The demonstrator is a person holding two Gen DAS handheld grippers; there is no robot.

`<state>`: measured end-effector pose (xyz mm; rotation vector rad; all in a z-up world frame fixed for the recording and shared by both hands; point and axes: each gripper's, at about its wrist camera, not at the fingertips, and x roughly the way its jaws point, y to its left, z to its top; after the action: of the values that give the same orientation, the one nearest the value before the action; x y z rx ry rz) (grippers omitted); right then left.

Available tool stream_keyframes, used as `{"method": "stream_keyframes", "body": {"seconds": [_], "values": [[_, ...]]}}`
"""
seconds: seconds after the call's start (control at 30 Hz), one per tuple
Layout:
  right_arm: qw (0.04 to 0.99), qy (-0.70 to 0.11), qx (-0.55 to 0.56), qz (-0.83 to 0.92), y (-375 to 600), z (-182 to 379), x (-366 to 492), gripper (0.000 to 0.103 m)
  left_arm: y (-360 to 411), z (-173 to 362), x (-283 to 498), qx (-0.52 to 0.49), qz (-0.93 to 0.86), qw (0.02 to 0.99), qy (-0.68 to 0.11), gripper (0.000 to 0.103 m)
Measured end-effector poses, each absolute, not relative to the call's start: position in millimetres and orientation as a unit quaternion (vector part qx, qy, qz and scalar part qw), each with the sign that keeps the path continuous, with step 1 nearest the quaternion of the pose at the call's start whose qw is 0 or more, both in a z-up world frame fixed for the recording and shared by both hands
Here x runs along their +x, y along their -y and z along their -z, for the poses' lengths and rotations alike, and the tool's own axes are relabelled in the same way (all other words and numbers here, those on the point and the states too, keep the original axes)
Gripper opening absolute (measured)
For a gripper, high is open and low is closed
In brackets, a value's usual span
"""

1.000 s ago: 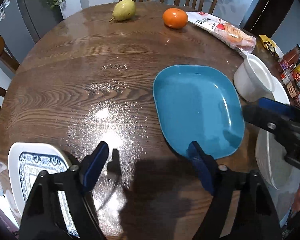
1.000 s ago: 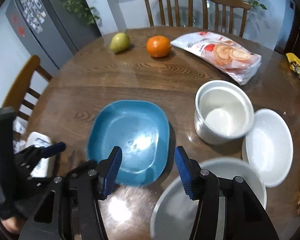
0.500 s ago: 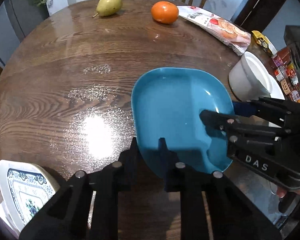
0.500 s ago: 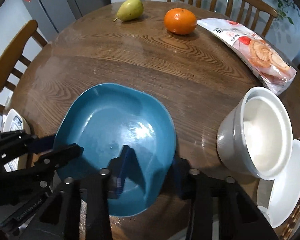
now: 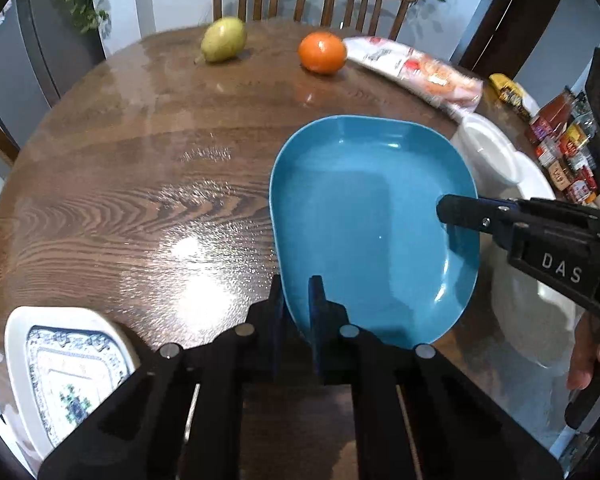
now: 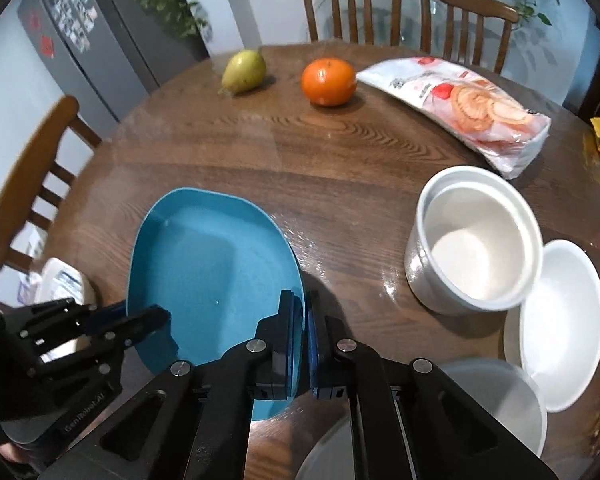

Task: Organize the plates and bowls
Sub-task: 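Grasp the teal plate rim with the right tool and lift it, then lower the teal plate onto the stacked plates and open the right tool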

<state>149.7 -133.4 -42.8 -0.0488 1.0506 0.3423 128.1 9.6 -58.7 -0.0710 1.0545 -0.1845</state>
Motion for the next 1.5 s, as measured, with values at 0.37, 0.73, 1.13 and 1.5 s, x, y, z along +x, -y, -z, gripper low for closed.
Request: {"method": "stream_keyframes", "body": {"seconds": [0.37, 0.73, 1.13, 1.5], "values": [[0.871, -0.45, 0.012, -0.198, 122.2, -1.1, 102.2, 0.007, -26.9, 15.4, 80.4, -0.027, 0.066, 0.89, -0.449, 0.008], [0.871, -0.427, -0.021, -0.241, 75.5, -14.7, 68.2, 0.007, -68.2, -1.5, 40.2, -0.042, 0.021, 0.903, -0.427, 0.008], [0.842, -0.449, -0.05, -0.296, 2.9, 6.6, 58.0, 0.007, -124.9, 6.2, 13.3, -0.075, -0.045, 0.895, -0.438, 0.008], [0.826, -0.469, -0.064, -0.307, -34.0, 22.4, 53.5, 0.007, -157.7, 18.4, 3.0, -0.094, -0.057, 0.884, -0.454, 0.008]]}}
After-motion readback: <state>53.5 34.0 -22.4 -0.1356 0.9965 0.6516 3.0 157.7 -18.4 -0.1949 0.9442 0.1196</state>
